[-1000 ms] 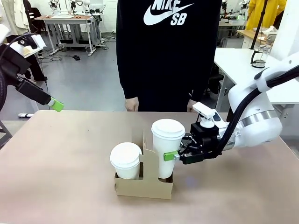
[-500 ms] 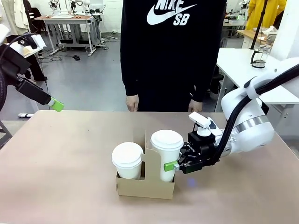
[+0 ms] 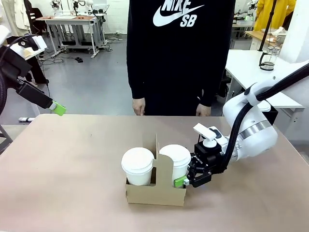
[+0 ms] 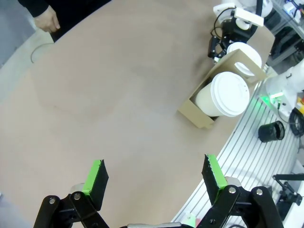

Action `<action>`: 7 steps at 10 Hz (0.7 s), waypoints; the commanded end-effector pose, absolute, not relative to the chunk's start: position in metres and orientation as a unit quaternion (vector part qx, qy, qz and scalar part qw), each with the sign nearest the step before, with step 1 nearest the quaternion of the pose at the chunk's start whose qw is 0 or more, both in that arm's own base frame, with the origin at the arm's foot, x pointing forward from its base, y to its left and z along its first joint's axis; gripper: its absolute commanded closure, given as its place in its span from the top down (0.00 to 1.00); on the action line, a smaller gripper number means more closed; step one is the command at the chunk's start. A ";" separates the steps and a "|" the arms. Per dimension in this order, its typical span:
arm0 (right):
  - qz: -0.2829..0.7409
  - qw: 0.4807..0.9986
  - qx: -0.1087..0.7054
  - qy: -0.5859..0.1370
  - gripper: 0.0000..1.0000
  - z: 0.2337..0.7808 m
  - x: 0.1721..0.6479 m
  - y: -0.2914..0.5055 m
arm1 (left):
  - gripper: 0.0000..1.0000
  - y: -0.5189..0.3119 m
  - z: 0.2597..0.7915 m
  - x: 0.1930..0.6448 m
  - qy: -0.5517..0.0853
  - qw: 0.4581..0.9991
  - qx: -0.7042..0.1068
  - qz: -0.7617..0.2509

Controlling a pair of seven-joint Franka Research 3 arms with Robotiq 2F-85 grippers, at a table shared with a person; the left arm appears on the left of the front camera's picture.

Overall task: Pour a drink into a cup and package it in a carrier.
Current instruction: Insert the held 600 ml Paper Cup into the Cup Carrier.

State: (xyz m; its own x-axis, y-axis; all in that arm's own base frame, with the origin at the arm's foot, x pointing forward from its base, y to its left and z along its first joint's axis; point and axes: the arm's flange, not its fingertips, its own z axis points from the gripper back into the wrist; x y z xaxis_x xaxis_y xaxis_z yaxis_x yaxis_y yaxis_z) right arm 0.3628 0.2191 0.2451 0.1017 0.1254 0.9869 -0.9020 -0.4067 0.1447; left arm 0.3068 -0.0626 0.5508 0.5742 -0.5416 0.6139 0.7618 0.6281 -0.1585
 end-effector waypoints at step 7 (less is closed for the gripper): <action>0.643 0.435 0.543 -0.319 1.00 0.300 0.358 0.176 | 1.00 -0.063 0.553 0.306 -0.265 0.866 -0.204 -0.372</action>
State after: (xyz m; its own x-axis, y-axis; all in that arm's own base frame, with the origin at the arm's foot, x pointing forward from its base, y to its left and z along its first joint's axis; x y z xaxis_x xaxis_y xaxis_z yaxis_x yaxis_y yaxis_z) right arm 0.3613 0.1856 0.2926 -0.0497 0.1775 0.9829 -0.9088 -0.4162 0.0292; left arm 0.3066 -0.0625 0.5511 0.5738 -0.5414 0.6145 0.7619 0.6281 -0.1580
